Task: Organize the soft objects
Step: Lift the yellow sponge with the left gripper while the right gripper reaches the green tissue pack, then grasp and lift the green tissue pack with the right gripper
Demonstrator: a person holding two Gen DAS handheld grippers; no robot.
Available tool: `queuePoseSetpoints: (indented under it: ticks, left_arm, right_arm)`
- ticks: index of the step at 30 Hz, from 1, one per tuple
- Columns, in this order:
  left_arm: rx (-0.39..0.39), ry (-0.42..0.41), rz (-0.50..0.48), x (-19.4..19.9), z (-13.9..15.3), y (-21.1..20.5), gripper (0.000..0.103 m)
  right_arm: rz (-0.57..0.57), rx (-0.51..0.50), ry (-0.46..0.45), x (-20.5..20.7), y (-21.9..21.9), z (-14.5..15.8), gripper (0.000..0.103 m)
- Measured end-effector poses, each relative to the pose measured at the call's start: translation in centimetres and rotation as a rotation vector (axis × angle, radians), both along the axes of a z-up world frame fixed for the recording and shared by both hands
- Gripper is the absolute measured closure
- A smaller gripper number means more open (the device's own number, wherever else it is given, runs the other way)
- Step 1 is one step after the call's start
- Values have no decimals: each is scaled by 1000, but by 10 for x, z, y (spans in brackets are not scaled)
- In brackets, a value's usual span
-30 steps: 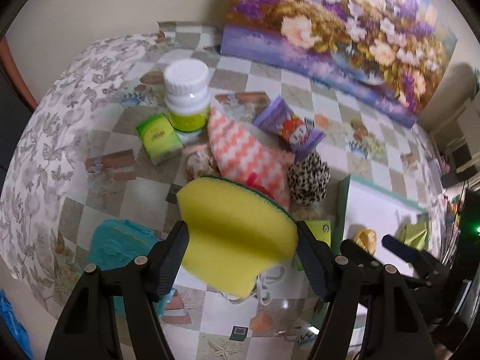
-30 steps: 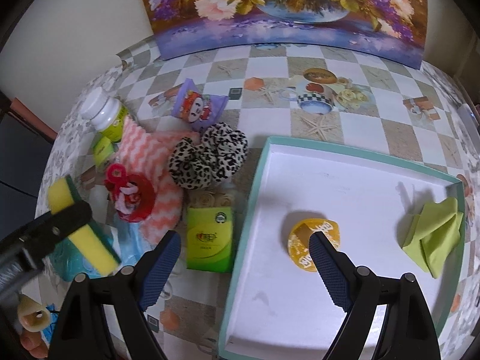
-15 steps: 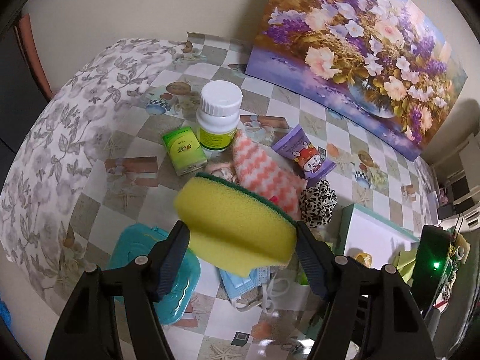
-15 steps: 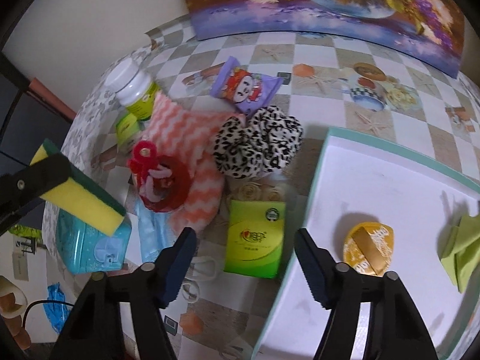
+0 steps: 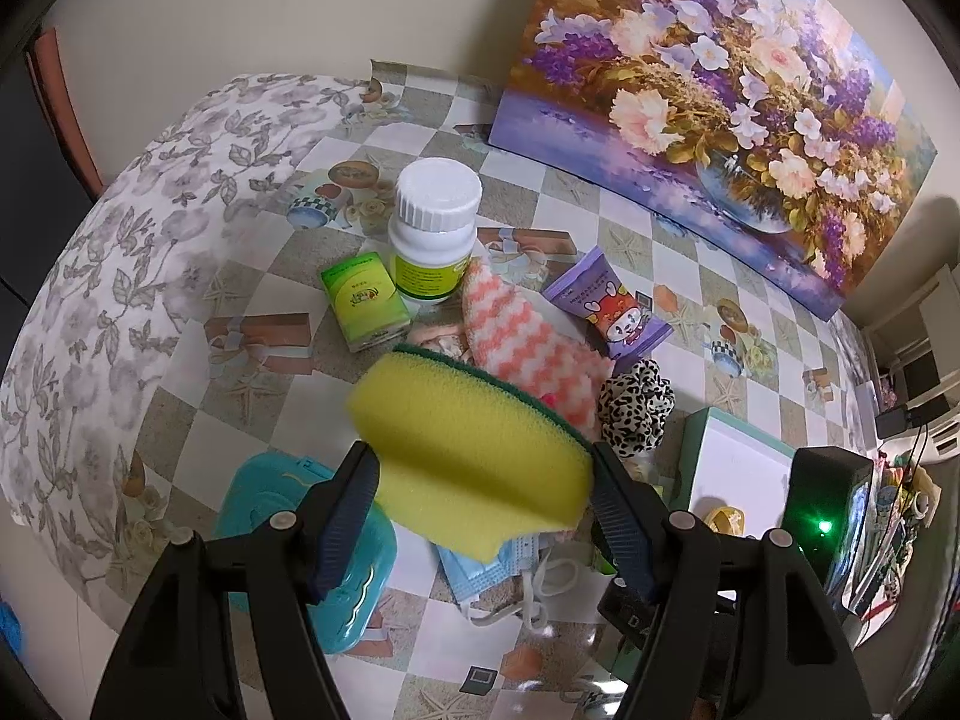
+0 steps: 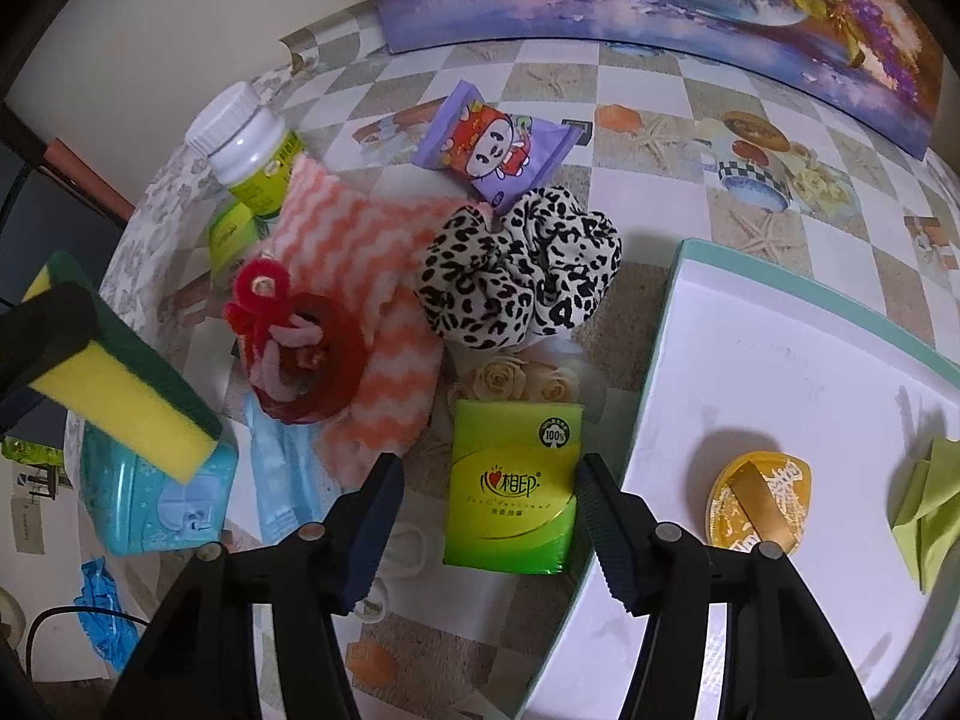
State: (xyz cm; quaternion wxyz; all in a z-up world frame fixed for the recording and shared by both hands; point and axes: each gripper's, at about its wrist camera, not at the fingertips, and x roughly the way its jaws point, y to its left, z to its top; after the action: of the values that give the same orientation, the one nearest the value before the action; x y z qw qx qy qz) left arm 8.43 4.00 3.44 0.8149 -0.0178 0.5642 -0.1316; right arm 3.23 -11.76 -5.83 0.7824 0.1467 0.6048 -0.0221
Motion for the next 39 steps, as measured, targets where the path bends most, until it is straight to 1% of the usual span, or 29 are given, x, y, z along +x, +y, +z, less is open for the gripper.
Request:
queuePoseSetpoints:
  ticks: [3,4,9,10,12,17,20,28,39]
  left_arm:
    - [5,2,-3,1,-2,-2,31]
    - [6,3,-4,1,-2,-2,31]
    - [10,7,-10,0,-4,-3,31]
    - [10,8,-11,0,-4,-3,31]
    - [12,10,-12,0,-4,-3,31]
    - [16,13,-16,0,-5,-4,31]
    - [18,13,-18,0,-5,-4,31]
    - [19,15,-17,0,-6,-5,31]
    - [34,25,-29,0,-11,-11,31]
  right_arm:
    - [16,51,-5,1,4,0,40]
    - [15,62,-6,2,5,0,42]
    - [19,-1,23,3,7,-5,43]
    - [24,-13,24,4,8,-6,46]
    - [29,-27,28,5,9,-6,48]
    - [50,-32,56,4,18,-15,50]
    - [65,-55,72,5,22,-20,52]
    - [63,-58,67,3,18,-19,52]
    - [71,-71,61,-2,25,-27,53]
